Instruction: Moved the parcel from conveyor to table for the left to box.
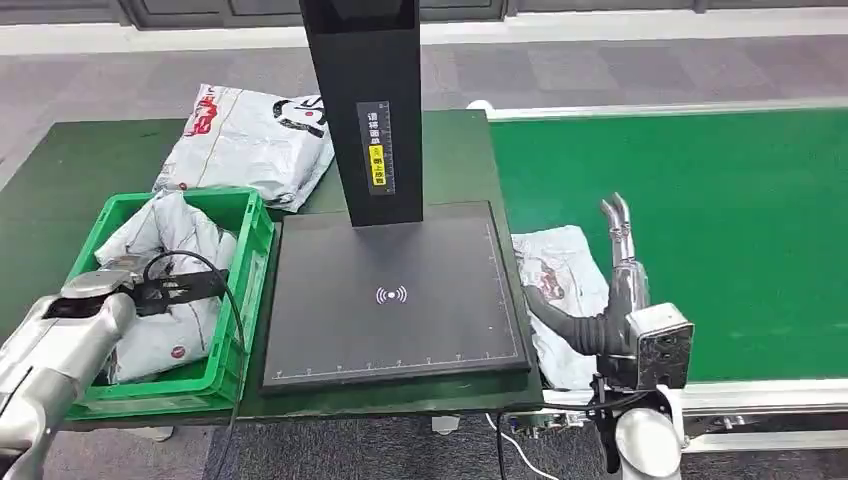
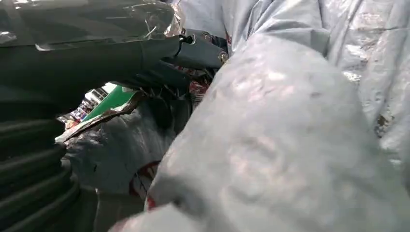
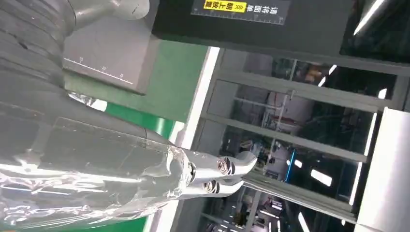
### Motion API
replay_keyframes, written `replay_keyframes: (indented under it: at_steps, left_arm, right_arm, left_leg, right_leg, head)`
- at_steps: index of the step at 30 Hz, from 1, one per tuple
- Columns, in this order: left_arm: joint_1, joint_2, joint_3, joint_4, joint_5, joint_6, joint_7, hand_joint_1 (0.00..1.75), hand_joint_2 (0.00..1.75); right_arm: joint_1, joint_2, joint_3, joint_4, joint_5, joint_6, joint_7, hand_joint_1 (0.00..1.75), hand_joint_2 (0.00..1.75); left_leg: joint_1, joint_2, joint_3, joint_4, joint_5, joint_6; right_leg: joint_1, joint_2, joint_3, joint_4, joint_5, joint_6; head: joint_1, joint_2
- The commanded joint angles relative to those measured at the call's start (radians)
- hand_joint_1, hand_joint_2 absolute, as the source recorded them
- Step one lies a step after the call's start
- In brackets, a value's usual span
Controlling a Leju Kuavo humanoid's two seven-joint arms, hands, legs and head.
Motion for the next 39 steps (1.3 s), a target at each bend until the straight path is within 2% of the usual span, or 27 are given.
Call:
replay_keyframes:
  at_steps: [1,10,14,15,17,18,20,22,26,28,33,39]
  left_arm:
    - [-0.014,-0.037,-0.029,0.067,0.013,-0.013,-0.023,0.0,1.75]
    - [-0.014,-0.037,-0.025,0.065,0.014,-0.009,-0.031,0.0,1.75]
    - [-0.029,-0.038,0.057,0.031,0.089,0.024,-0.072,0.0,1.75]
    - [-0.032,-0.041,0.078,0.018,0.111,0.031,-0.081,0.0,1.75]
    - [-0.042,-0.063,0.141,-0.023,0.18,0.057,-0.109,0.0,1.75]
    - [-0.049,-0.075,0.161,-0.038,0.208,0.054,-0.116,0.0,1.75]
    - [-0.049,-0.112,0.241,-0.108,0.335,0.058,-0.184,0.0,1.75]
    - [-0.02,-0.138,0.303,-0.211,0.494,0.026,-0.226,0.0,1.75]
    - [0.041,-0.136,0.297,-0.364,0.707,0.014,-0.223,0.0,1.75]
    - [0.081,-0.142,0.273,-0.448,0.781,0.053,-0.214,0.0,1.75]
    - [0.161,-0.138,0.22,-0.565,0.846,0.059,-0.207,0.0,1.75]
    - [0.159,-0.134,0.214,-0.56,0.851,0.062,-0.206,0.0,1.75]
  right_arm:
    - [-0.053,-0.072,0.034,0.1,0.03,-0.027,0.017,0.0,1.75]
    - [-0.066,-0.083,0.034,0.108,0.052,-0.032,0.033,0.0,1.75]
    - [-0.148,-0.169,0.009,0.204,0.304,-0.068,0.172,0.0,1.75]
    - [-0.166,-0.181,-0.012,0.224,0.311,-0.071,0.177,0.0,1.75]
    - [-0.231,-0.229,-0.06,0.3,0.471,-0.118,0.256,0.0,1.75]
    - [-0.264,-0.248,-0.08,0.336,0.504,-0.113,0.273,0.0,1.75]
    - [-0.355,-0.335,-0.099,0.459,0.686,-0.091,0.363,0.0,1.75]
    - [-0.434,-0.413,-0.1,0.601,0.757,-0.059,0.372,0.0,1.75]
    - [-0.514,-0.478,-0.082,0.781,0.817,-0.067,0.365,0.0,1.75]
    - [-0.558,-0.512,-0.053,0.885,0.848,-0.068,0.382,0.0,1.75]
    - [-0.655,-0.538,0.0,1.076,0.885,-0.045,0.368,0.0,1.75]
    - [-0.66,-0.536,0.003,1.089,0.883,-0.053,0.368,0.0,1.75]
  left_leg:
    - [0.0,0.001,0.0,-0.003,0.002,0.001]
    - [0.0,-0.002,0.001,-0.003,0.002,0.001]
    - [0.0,-0.001,0.0,-0.001,0.002,0.001]
    - [0.0,-0.001,0.0,-0.002,0.002,0.001]
    - [0.001,-0.003,-0.002,0.0,0.002,0.002]
    - [0.001,-0.004,-0.002,0.0,0.003,0.002]
    - [0.001,-0.006,-0.005,0.0,0.005,0.004]
    - [0.0,-0.009,-0.007,0.003,0.005,0.006]
    - [-0.001,-0.007,-0.009,0.003,0.007,0.007]
    - [-0.002,-0.006,-0.009,0.004,0.006,0.006]
    - [-0.003,-0.005,-0.008,0.004,0.004,0.005]
    - [-0.003,-0.004,-0.01,0.002,0.005,0.005]
  right_leg:
    - [0.0,0.0,0.001,-0.003,0.003,0.0]
    - [0.0,-0.002,0.002,-0.003,0.003,0.0]
    - [0.001,-0.001,0.001,-0.002,0.003,0.0]
    - [0.0,-0.001,0.001,-0.003,0.003,0.0]
    - [0.001,-0.003,0.001,-0.002,0.003,0.0]
    - [0.001,-0.004,0.0,-0.003,0.004,0.001]
    - [0.001,-0.007,0.0,-0.005,0.005,0.001]
    - [0.001,-0.01,-0.001,-0.003,0.005,0.003]
    - [0.0,-0.007,-0.002,-0.004,0.008,0.005]
    - [-0.002,-0.006,-0.002,-0.004,0.009,0.006]
    - [-0.003,-0.004,-0.004,-0.003,0.008,0.006]
    - [-0.002,-0.004,-0.006,-0.003,0.008,0.005]
  head:
    - [0.0,0.0]
    - [0.0,0.0]
    - [0.0,0.0]
    - [0.0,0.0]
    - [0.0,0.0]
    - [0.0,0.0]
    - [0.0,0.0]
    - [0.0,0.0]
    - [0.0,0.0]
    - [0.0,0.0]
    - [0.0,0.0]
    - [0.0,0.0]
